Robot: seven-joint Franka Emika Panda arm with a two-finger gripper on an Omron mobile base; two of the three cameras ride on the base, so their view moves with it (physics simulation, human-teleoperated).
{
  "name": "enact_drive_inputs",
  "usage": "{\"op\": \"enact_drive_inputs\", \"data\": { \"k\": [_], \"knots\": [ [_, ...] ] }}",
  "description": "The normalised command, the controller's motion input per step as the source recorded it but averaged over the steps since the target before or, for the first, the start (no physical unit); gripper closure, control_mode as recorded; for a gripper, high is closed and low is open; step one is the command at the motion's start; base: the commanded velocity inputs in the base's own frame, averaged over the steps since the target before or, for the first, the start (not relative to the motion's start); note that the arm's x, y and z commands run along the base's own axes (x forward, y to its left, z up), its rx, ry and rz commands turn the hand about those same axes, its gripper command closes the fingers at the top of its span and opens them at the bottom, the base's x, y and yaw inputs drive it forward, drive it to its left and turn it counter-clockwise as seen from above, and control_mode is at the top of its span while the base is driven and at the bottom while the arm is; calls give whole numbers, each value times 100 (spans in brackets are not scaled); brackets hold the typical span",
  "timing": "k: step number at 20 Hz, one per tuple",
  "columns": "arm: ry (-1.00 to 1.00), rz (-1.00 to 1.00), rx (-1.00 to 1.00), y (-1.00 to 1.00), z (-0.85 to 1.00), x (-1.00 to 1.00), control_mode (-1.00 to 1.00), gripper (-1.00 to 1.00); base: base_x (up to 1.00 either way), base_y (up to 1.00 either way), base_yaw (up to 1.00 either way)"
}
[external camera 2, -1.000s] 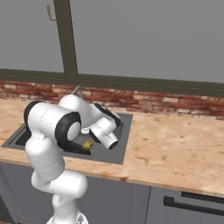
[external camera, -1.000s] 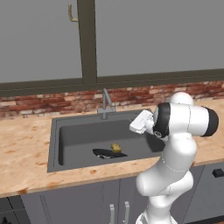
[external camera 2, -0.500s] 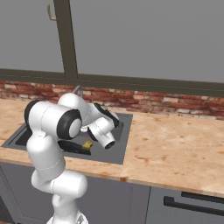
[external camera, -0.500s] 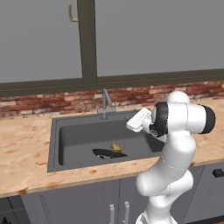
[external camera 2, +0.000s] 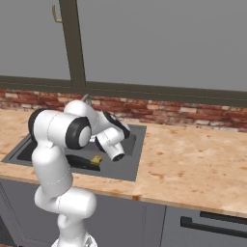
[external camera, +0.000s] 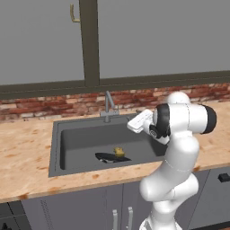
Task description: Pick the pan and sponge and place them into the sink. Then turn on the water.
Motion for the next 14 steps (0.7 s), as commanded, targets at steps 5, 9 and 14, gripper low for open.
{"op": "enact_drive_inputs", "data": {
  "k": [5, 9, 14],
  "knots": [
    [2, -4, 0, 0, 1, 22, -100, -100, 0, 0, 0],
    [3, 0, 3, 1, 0, 25, -100, -100, 0, 0, 0],
    [4, 0, 3, 3, 0, 25, -100, -100, 0, 0, 0]
  ]
}}
